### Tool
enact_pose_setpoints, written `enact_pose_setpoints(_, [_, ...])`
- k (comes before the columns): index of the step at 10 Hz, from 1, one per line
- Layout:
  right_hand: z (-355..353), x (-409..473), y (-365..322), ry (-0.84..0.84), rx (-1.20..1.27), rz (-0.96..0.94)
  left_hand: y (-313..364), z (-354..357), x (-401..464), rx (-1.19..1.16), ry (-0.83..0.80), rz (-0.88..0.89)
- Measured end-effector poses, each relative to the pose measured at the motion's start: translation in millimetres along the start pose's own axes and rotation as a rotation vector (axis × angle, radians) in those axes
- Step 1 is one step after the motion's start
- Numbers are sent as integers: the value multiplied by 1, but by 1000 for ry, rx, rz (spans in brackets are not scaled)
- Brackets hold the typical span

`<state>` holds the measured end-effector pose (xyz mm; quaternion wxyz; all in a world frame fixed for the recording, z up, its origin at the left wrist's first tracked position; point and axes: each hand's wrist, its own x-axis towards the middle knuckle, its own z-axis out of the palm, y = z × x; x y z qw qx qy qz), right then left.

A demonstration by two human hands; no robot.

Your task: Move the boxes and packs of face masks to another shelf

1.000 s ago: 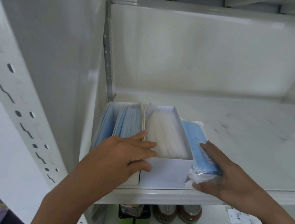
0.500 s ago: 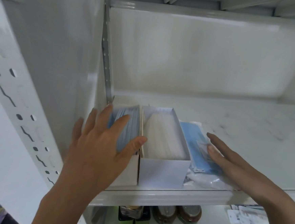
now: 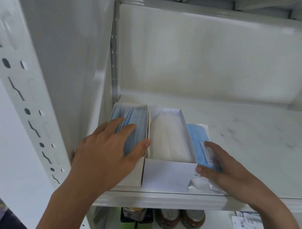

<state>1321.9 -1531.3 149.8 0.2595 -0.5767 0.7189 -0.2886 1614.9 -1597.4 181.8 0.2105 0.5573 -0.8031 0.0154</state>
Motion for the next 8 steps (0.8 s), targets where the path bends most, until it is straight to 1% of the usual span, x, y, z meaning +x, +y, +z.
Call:
enact_pose_setpoints(1, [-2,-2,-2,24,-96,-36,-1,-2,0,13,-27,12])
enact_pose_setpoints(2, [-7,4,-12,203,-39,-99,-4,-4,3,-3,-125,-6])
enact_pose_setpoints(3, [-6,14,-30,338,74,-196,-5,-9,7,19,-262,-23])
enact_pose_setpoints(4, [3,22,-54,350,15,-280,1,-12,15,-5,-298,-4])
enact_pose_setpoints(5, [15,30,-75,304,-95,-349,15,-9,26,-33,-274,85])
enact_pose_setpoints(6, [26,32,-84,255,-129,-392,23,-3,29,-64,-208,149])
enact_pose_setpoints(7, [26,19,-78,245,-5,-481,19,-4,22,-96,46,240])
enact_pose_setpoints(8, [18,-6,-54,379,384,-586,8,-4,-1,-343,438,456])
